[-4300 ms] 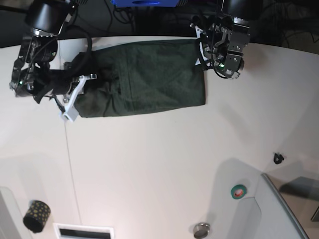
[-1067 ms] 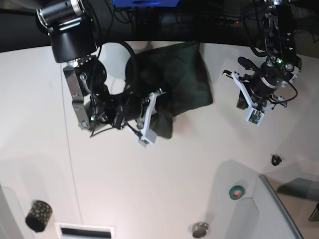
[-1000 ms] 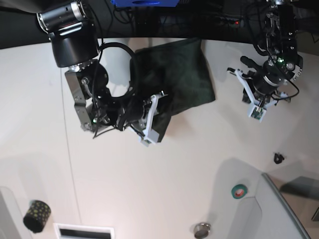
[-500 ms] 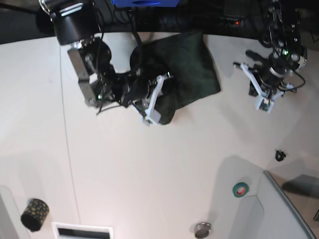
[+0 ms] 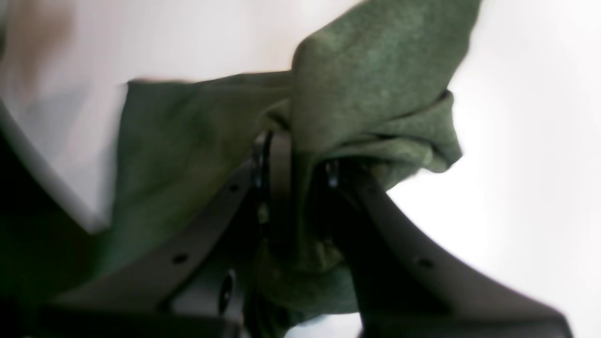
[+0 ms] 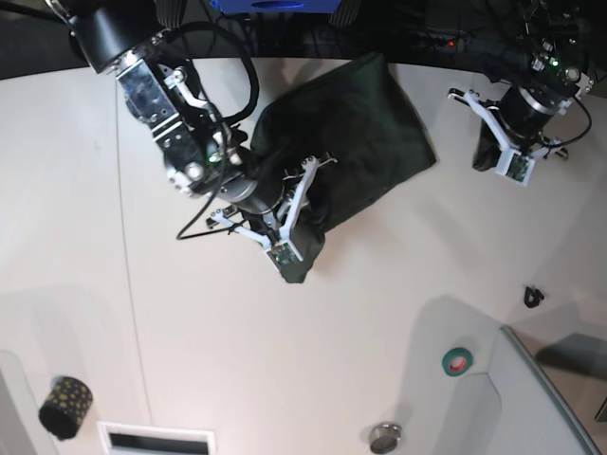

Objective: Layout the t-shirt on the table in an organized manner, then fold the t-shirt properly

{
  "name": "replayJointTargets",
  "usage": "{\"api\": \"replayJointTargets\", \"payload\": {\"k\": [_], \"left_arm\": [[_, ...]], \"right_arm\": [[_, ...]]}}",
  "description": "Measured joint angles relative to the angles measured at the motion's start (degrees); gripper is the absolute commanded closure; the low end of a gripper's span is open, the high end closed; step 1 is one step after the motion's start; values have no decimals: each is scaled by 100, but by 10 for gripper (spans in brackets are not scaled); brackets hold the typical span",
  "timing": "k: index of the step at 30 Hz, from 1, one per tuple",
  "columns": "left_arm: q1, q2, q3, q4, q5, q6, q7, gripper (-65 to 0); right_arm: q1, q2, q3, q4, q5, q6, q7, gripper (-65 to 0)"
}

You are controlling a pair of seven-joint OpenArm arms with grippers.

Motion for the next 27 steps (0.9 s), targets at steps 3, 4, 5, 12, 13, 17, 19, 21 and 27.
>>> {"api": "replayJointTargets", "payload": {"k": [3, 4, 5, 12, 13, 17, 19, 21, 27], "left_arm": [[-90, 11, -81, 68, 17, -105, -118, 0], [-444, 48, 13, 15, 83, -153, 380, 0], [-778, 44, 83, -15, 107, -186, 610, 0], [-511, -59, 162, -2, 13, -345, 791, 0], [-391, -59, 70, -46, 72, -306, 468, 0], [-391, -24, 11, -90, 295, -275, 111, 0], [-1010, 11, 238, -190, 354, -223, 702, 0], [-1314, -105, 313, -164, 313, -190, 721, 0], [-243, -76, -48, -103, 269, -232, -321, 0]], "right_arm": [[-68, 221, -671, 448, -35, -162, 37, -6], [105, 140, -778, 361, -7, -273, -426, -6], [234, 101, -804, 380, 7, -297, -599, -6], [166, -151, -804, -37, -13, -260, -730, -47], [136, -219, -907, -227, 26, -223, -774, -95], [308, -328, -1362, -411, 297, -76, -1027, -459], [634, -319, -1357, -479, 127, -144, -1172, -633], [876, -306, -1300, -442, 79, -157, -1095, -650], [-170, 181, -1285, 1349, -1467, -1628, -520, -591]]}}
